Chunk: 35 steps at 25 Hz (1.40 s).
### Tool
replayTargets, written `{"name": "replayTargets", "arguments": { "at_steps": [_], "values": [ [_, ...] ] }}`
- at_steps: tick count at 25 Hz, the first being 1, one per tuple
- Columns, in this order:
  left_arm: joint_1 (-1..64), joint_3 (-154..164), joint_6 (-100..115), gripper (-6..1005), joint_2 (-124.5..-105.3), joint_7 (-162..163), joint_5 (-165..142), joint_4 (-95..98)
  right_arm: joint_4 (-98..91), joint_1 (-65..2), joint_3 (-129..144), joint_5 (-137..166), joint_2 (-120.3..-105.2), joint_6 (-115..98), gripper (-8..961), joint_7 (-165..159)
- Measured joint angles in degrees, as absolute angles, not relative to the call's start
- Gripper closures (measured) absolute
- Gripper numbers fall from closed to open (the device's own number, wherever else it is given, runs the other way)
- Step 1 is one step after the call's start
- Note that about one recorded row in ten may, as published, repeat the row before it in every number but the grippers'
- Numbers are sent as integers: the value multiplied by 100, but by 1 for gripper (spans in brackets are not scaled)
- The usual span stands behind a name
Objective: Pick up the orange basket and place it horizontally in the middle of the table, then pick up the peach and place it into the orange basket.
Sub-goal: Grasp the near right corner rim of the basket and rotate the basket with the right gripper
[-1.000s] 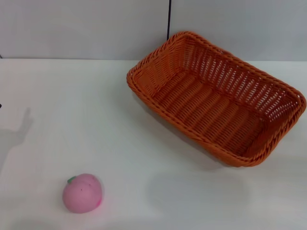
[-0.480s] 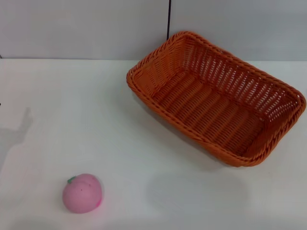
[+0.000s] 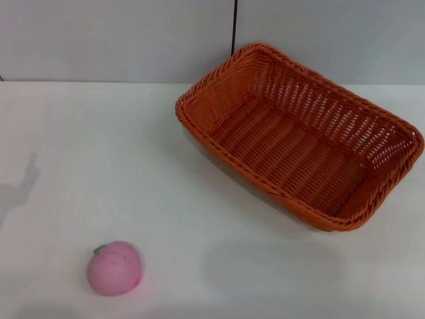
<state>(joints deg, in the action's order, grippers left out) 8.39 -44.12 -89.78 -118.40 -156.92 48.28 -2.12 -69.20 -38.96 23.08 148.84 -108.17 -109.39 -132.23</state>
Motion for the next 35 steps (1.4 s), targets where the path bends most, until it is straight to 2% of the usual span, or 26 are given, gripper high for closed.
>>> {"name": "replayTargets", "arguments": {
  "at_steps": [3, 4, 9, 24, 28, 35],
  "values": [
    [776, -4412, -9026, 139, -11849, -15687, 4823, -216, -6711, -3880, 2521, 14814, -10978, -10492, 343, -13178],
    [753, -4412, -9048, 139, -11855, -15687, 4829, -217, -6711, -3880, 2521, 14814, -10978, -10492, 343, -13178],
    [720, -4409, -9143, 139, -11865, -15664, 4825, -227, -6095, -3832, 2842, 14585, -11164, -9776, 343, -12906],
    [715, -4371, -9196, 139, -11865, -15660, 4807, -237, -5095, -3760, 2847, 13966, -11216, -8635, 344, -12335],
    [671, -4285, -9225, 139, -11865, -15659, 4807, -313, -4697, -3719, 2854, 13601, -11303, -8243, 343, -11970],
    [632, -4280, -9311, 139, -11857, -15658, 4808, -355, -4389, -3762, 2869, 13552, -11369, -8022, 347, -11674]
  ]
}}
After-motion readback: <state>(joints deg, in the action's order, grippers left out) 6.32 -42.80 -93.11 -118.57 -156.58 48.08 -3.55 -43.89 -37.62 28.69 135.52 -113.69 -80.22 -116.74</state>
